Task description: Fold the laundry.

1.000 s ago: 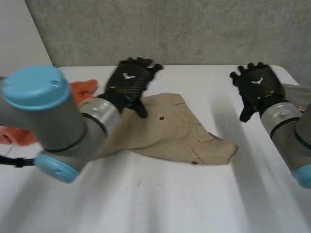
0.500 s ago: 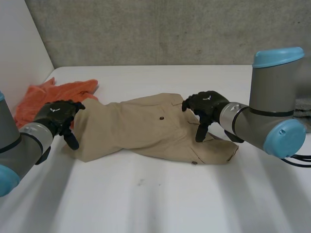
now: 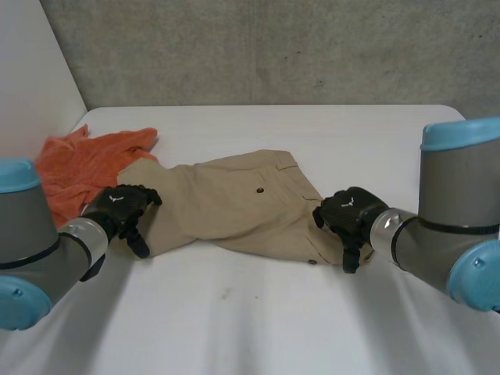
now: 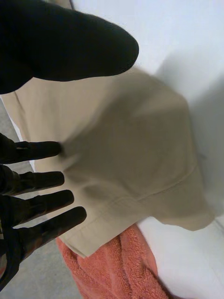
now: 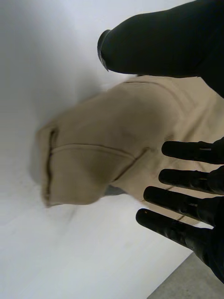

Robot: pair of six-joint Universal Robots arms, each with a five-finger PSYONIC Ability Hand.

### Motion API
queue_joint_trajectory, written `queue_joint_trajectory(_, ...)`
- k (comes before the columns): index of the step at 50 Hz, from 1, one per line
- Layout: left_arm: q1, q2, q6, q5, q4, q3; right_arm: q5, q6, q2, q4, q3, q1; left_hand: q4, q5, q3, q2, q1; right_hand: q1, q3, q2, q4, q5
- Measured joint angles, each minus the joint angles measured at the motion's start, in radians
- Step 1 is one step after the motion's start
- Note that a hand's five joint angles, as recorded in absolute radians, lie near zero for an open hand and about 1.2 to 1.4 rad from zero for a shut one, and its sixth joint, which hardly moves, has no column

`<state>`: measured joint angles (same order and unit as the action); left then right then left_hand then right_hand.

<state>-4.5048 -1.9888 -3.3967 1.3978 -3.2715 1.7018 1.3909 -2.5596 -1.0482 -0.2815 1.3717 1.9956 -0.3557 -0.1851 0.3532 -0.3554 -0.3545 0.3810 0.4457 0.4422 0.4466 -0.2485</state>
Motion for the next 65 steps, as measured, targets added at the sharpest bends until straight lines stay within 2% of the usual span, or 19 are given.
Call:
queue_joint_trajectory(7, 0.0, -0.001, 0.001, 0.006, -0.034, -0.023, 0.075, 0.055, 0.015, 0.12, 0.074, 0.0, -0.02, -0.02, 0.021, -0.019, -0.014, 0.056, 0.059, 0.066, 0.06, -0.063)
queue_joint_trajectory(9, 0.001, 0.005, 0.001, 0.007, -0.038, -0.027, 0.088, 0.071, 0.016, 0.147, 0.09, 0.0, -0.02, -0.02, 0.021, -0.019, -0.014, 0.358, 0.486, 0.496, 0.484, -0.48)
queue_joint_trajectory(13, 0.003, 0.019, 0.002, 0.008, -0.039, -0.031, 0.112, 0.099, 0.013, 0.188, 0.122, -0.001, -0.02, -0.019, 0.021, -0.019, -0.014, 0.482, 0.7, 0.729, 0.729, -0.714)
queue_joint_trajectory(21, 0.019, 0.052, 0.003, 0.009, -0.038, -0.031, 0.119, 0.157, -0.028, 0.197, 0.202, -0.02, -0.019, -0.018, 0.021, -0.019, -0.014, 0.486, 0.707, 0.73, 0.741, -0.734)
queue_joint_trajectory(25, 0.03, 0.065, 0.004, 0.009, -0.038, -0.032, 0.113, 0.246, -0.126, 0.155, 0.29, -0.084, -0.019, -0.017, 0.021, -0.018, -0.014, 0.486, 0.708, 0.73, 0.741, -0.735)
queue_joint_trajectory(31, 0.043, 0.074, 0.005, 0.009, -0.037, -0.035, 0.099, 0.38, -0.225, -0.005, 0.394, -0.155, -0.018, -0.017, 0.019, -0.017, -0.011, 0.486, 0.72, 0.73, 0.741, -0.735)
queue_joint_trajectory(37, 0.056, 0.075, 0.007, 0.008, -0.038, -0.042, 0.046, 0.518, -0.315, -0.171, 0.486, -0.244, -0.007, -0.001, 0.016, -0.014, -0.011, 0.506, 0.738, 0.73, 0.741, -0.735)
queue_joint_trajectory(38, 0.057, 0.075, 0.007, 0.008, -0.038, -0.044, 0.037, 0.525, -0.324, -0.178, 0.49, -0.253, -0.004, 0.002, 0.015, -0.013, -0.01, 0.501, 0.711, 0.695, 0.712, -0.712)
queue_joint_trajectory(40, 0.061, 0.072, 0.008, 0.008, -0.038, -0.05, 0.009, 0.538, -0.354, -0.191, 0.494, -0.274, 0.008, 0.016, 0.003, 0.0, -0.01, 0.317, 0.382, 0.38, 0.395, -0.429)
queue_joint_trajectory(42, 0.067, 0.069, 0.008, 0.007, -0.038, -0.058, -0.008, 0.54, -0.37, -0.195, 0.491, -0.283, 0.011, 0.023, 0.001, 0.006, -0.01, 0.287, 0.337, 0.336, 0.347, -0.382)
queue_joint_trajectory(45, 0.081, 0.061, 0.008, 0.007, -0.038, -0.078, -0.053, 0.515, -0.409, -0.192, 0.45, -0.292, 0.016, 0.029, -0.003, 0.01, -0.006, 0.123, 0.115, 0.123, 0.12, -0.152)
queue_joint_trajectory(48, 0.092, 0.049, 0.006, 0.006, -0.041, -0.103, -0.077, 0.48, -0.429, -0.188, 0.406, -0.292, 0.016, 0.029, -0.003, 0.01, -0.006, 0.085, 0.076, 0.08, 0.079, -0.106)
queue_joint_trajectory(53, 0.118, -0.02, 0.002, 0.001, -0.045, -0.212, -0.118, 0.338, -0.447, -0.181, 0.253, -0.289, 0.017, 0.03, -0.003, 0.01, -0.006, -0.014, -0.026, -0.018, -0.03, 0.006)
queue_joint_trajectory(54, 0.121, -0.032, 0.002, 0.0, -0.044, -0.23, -0.124, 0.303, -0.441, -0.181, 0.218, -0.288, 0.017, 0.03, -0.003, 0.01, -0.006, -0.014, -0.026, -0.018, -0.03, 0.006)
queue_joint_trajectory(55, 0.125, -0.059, 0.002, -0.001, -0.043, -0.27, -0.13, 0.259, -0.429, -0.18, 0.173, -0.287, 0.017, 0.03, -0.003, 0.01, -0.006, -0.104, -0.13, -0.122, -0.136, 0.107)
queue_joint_trajectory(57, 0.131, -0.108, 0.002, -0.003, -0.04, -0.341, -0.138, 0.191, -0.396, -0.179, 0.102, -0.284, 0.017, 0.03, -0.003, 0.01, -0.006, -0.167, -0.214, -0.204, -0.2, 0.171)
queue_joint_trajectory(64, 0.141, -0.231, 0.002, -0.007, -0.013, -0.499, -0.13, 0.092, -0.253, -0.178, -0.069, -0.249, 0.017, 0.03, -0.003, 0.01, -0.006, -0.177, -0.227, -0.218, -0.206, 0.177)
queue_joint_trajectory(65, 0.143, -0.268, 0.0, -0.014, 0.004, -0.541, -0.117, 0.071, -0.176, -0.179, -0.145, -0.221, 0.017, 0.029, -0.003, 0.01, -0.006, -0.177, -0.227, -0.218, -0.206, 0.177)
